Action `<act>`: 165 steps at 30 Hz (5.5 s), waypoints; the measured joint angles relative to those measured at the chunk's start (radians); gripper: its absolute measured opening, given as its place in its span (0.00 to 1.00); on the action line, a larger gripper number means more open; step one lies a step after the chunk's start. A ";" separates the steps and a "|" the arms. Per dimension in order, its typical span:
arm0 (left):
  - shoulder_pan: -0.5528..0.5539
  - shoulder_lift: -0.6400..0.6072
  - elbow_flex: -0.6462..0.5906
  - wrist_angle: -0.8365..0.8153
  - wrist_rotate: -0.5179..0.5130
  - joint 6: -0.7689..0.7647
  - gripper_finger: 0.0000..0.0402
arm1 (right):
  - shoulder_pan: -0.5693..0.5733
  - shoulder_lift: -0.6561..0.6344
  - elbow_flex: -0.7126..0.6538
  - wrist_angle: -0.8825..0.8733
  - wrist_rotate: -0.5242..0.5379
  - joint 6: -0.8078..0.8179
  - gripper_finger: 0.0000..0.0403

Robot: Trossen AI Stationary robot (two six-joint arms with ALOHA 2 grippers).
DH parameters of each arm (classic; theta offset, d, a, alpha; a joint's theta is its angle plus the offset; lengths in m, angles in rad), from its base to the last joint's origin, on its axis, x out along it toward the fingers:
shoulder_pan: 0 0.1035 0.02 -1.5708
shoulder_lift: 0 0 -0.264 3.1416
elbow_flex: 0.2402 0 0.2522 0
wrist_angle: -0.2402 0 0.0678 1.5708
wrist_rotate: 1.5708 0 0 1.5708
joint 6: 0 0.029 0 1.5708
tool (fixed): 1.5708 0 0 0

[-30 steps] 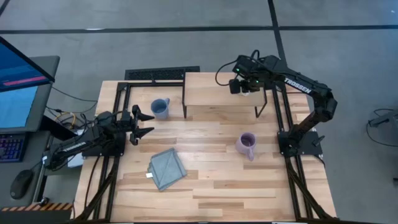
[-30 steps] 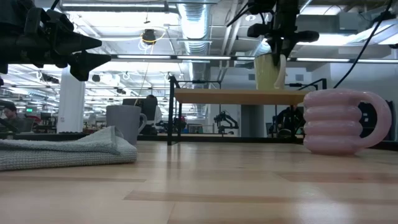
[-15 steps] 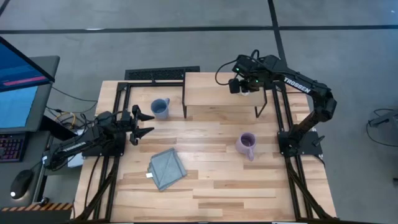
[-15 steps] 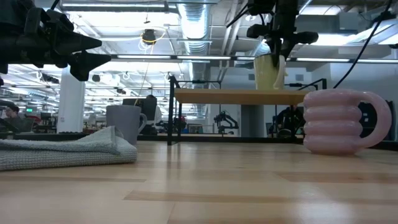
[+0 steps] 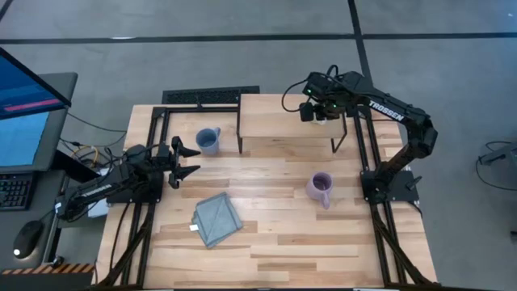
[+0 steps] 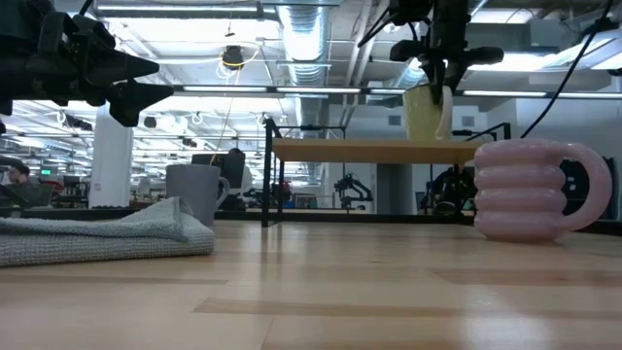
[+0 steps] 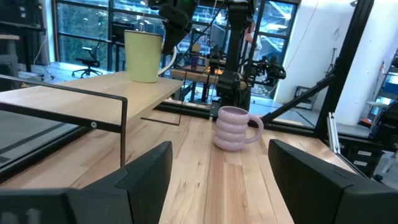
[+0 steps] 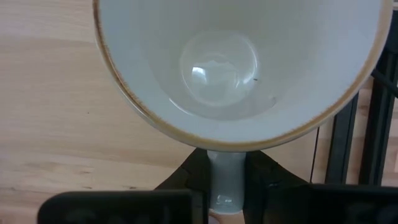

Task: Stack small to large cups/mugs on shelf
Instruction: Put the green mug on the shelf, then put the violet mug on the shelf

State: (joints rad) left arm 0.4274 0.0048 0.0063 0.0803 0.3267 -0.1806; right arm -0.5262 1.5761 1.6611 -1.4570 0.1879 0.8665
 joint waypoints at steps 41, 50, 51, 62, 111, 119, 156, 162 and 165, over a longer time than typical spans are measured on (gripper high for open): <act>0.000 0.000 0.000 0.000 0.000 0.000 0.64 | 0.002 0.000 -0.001 -0.008 0.023 -0.002 0.23; 0.000 0.000 0.000 0.000 0.000 0.000 0.64 | 0.002 0.000 -0.001 -0.026 0.022 -0.002 0.23; 0.000 0.000 0.000 0.000 0.000 0.000 0.64 | 0.002 0.000 -0.001 -0.028 0.022 -0.002 0.23; 0.000 0.000 0.000 0.000 0.000 -0.016 0.64 | 0.009 0.000 -0.001 -0.027 0.019 -0.002 0.23; 0.000 0.000 0.000 0.000 0.000 -0.048 0.64 | 0.055 0.000 -0.001 -0.029 0.018 -0.095 0.57; 0.000 0.000 0.000 0.000 0.000 -0.056 0.64 | 0.088 0.000 -0.001 -0.032 0.019 -0.029 0.57; 0.000 0.000 0.000 0.000 0.000 -0.112 0.64 | 0.371 0.000 -0.001 -0.114 -0.262 0.181 0.57; 0.000 0.000 0.000 0.000 0.000 -0.112 0.64 | 0.509 0.000 -0.001 -0.114 -0.218 0.234 0.57; 0.000 0.000 0.000 0.000 0.000 -0.112 0.64 | 0.578 0.000 -0.001 -0.114 -0.158 0.262 0.57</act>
State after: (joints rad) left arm 0.4278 0.0051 0.0063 0.0801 0.3264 -0.2926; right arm 0.0515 1.5761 1.6604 -1.5711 0.0303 1.1288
